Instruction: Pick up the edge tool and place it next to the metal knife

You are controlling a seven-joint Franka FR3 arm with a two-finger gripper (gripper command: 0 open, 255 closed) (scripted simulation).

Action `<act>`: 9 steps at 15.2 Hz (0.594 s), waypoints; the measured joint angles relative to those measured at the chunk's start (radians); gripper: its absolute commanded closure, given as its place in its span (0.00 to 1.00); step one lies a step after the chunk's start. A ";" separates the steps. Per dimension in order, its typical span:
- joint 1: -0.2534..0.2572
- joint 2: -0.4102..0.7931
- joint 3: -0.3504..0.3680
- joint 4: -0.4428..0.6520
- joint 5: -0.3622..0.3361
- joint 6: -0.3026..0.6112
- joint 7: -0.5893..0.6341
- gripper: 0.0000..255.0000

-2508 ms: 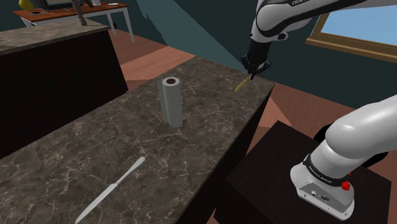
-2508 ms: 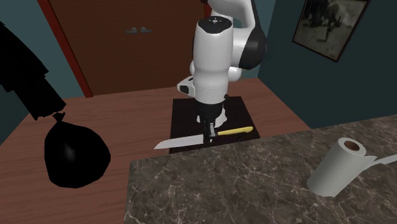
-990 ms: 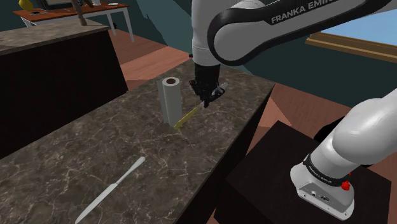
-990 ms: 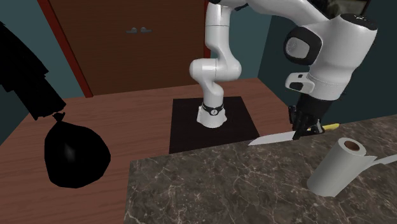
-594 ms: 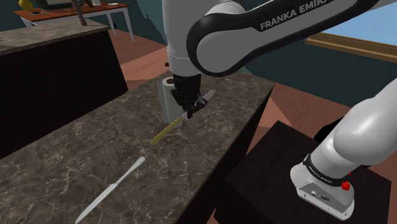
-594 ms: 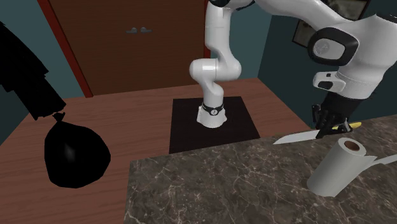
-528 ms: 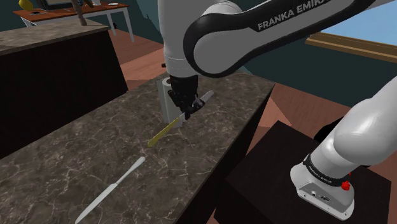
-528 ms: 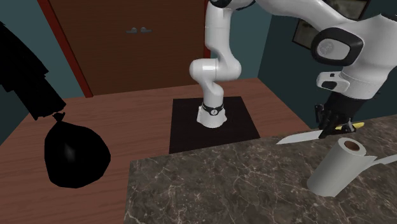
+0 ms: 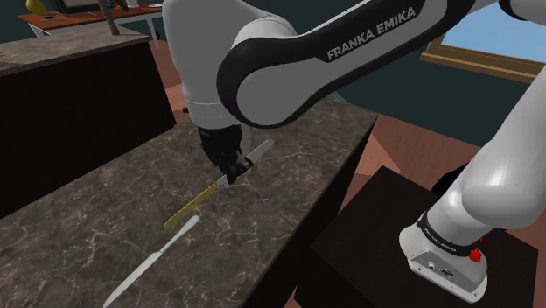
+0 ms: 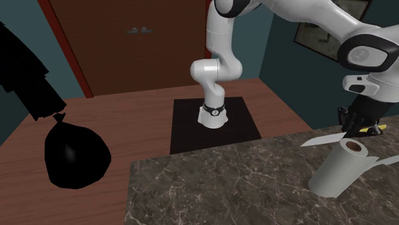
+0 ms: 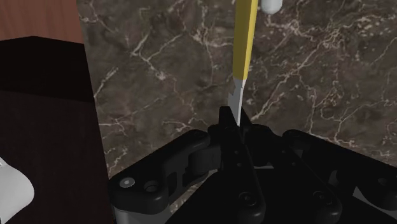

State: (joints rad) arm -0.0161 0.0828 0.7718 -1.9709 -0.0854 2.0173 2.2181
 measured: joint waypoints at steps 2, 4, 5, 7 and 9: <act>0.006 0.016 0.001 -0.010 -0.014 0.021 0.015 1.00; 0.007 0.027 0.000 -0.026 -0.023 0.044 0.021 1.00; 0.009 0.035 -0.001 -0.033 -0.030 0.056 0.026 1.00; 0.010 0.046 -0.003 -0.052 -0.041 0.084 0.033 1.00; 0.015 0.061 -0.005 -0.065 -0.055 0.106 0.044 1.00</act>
State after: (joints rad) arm -0.0015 0.1441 0.7666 -2.0357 -0.1401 2.1236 2.2621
